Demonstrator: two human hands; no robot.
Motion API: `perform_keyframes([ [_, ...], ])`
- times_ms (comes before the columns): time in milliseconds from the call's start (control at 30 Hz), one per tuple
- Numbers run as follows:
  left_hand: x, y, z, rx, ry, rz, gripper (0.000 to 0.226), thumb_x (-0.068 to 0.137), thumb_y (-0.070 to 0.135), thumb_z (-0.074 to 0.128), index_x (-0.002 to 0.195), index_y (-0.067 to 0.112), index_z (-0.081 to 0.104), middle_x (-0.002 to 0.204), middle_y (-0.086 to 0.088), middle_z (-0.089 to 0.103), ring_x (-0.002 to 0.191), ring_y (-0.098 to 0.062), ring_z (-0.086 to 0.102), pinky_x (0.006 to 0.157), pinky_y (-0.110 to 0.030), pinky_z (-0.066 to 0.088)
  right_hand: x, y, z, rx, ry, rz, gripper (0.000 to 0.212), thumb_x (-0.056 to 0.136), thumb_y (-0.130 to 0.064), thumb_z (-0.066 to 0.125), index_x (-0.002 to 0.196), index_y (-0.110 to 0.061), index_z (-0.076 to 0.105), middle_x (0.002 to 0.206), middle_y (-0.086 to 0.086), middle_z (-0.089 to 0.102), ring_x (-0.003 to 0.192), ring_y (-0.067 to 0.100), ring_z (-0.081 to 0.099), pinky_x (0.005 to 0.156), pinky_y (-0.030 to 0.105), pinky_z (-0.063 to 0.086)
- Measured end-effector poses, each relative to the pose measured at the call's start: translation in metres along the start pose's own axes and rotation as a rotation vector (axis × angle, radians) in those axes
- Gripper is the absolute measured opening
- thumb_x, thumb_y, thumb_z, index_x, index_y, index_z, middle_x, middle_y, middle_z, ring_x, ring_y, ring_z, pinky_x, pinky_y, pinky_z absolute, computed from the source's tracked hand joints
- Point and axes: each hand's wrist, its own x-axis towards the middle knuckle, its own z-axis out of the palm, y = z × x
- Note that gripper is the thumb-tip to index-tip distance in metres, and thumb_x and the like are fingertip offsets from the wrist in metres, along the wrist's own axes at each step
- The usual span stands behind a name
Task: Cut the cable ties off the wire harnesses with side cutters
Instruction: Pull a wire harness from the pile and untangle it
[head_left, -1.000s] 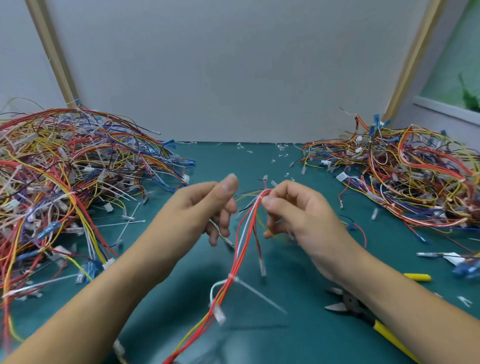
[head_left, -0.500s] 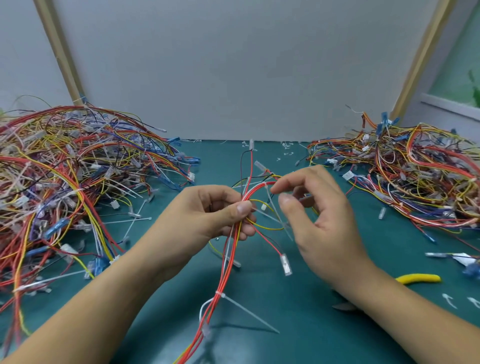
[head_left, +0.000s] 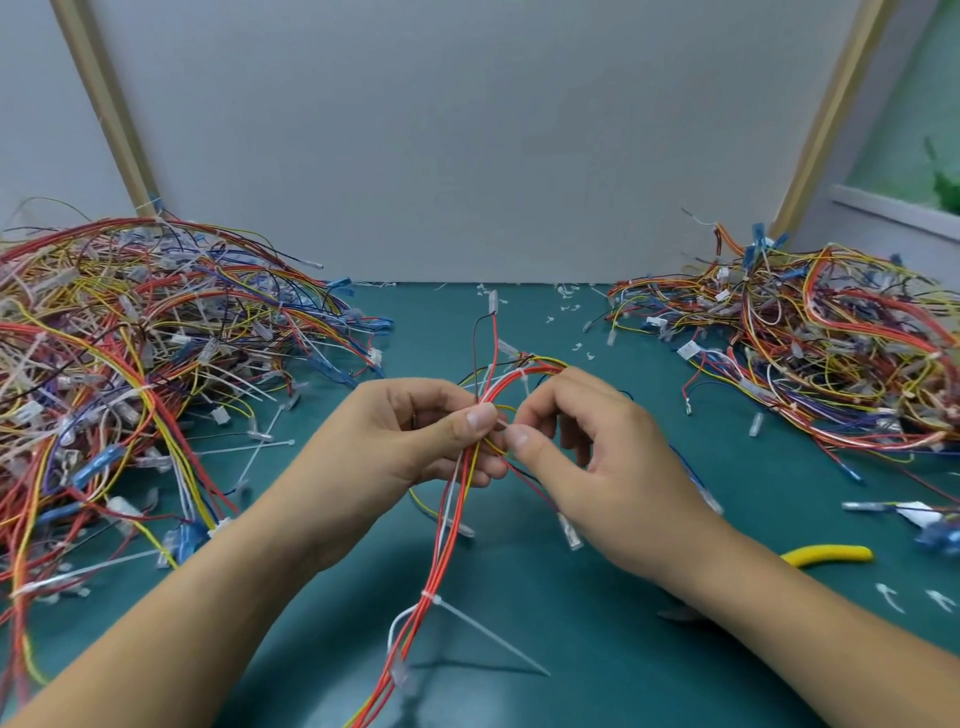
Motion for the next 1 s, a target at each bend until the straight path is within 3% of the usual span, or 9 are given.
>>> perform_keyframes([
  [133,0.0,0.0,0.002,0.136,0.003,-0.007,0.018,0.083,0.027,0.072,0.08,0.009,0.073,0.076,-0.01,0.072,0.067,-0.019,0.068,0.069,-0.027,0.055,0.0,-0.001,0.0,0.134,-0.099,0.045,0.022,0.088,-0.022,0.053,0.069,-0.012,0.048,0.061,-0.011,0.039,0.059,0.007,0.037,0.058,0.024,0.031],
  [333,-0.001,0.001,0.008,0.214,0.002,-0.015,0.02,0.079,0.027,0.064,0.07,0.009,0.065,0.064,-0.006,0.065,0.057,-0.016,0.06,0.061,-0.021,0.049,-0.002,-0.005,0.0,0.132,-0.224,0.08,0.029,0.089,-0.025,0.044,0.065,-0.01,0.035,0.058,-0.005,0.031,0.057,0.01,0.028,0.055,0.042,0.028],
  [533,0.0,0.002,0.007,0.33,0.053,-0.015,0.028,0.078,0.032,0.061,0.066,0.006,0.058,0.064,-0.013,0.057,0.061,-0.022,0.05,0.068,-0.038,0.04,-0.001,-0.006,0.0,0.1,-0.256,0.06,0.028,0.089,-0.023,0.041,0.065,-0.011,0.034,0.06,-0.003,0.031,0.058,0.01,0.028,0.057,0.045,0.029],
  [1000,0.0,0.002,0.008,0.381,0.093,0.015,0.028,0.077,0.032,0.058,0.065,0.007,0.055,0.063,-0.012,0.054,0.061,-0.019,0.048,0.068,-0.036,0.039,0.002,-0.006,-0.001,0.113,-0.243,0.024,0.028,0.09,-0.02,0.042,0.065,-0.01,0.035,0.06,-0.003,0.032,0.058,0.01,0.028,0.057,0.043,0.029],
])
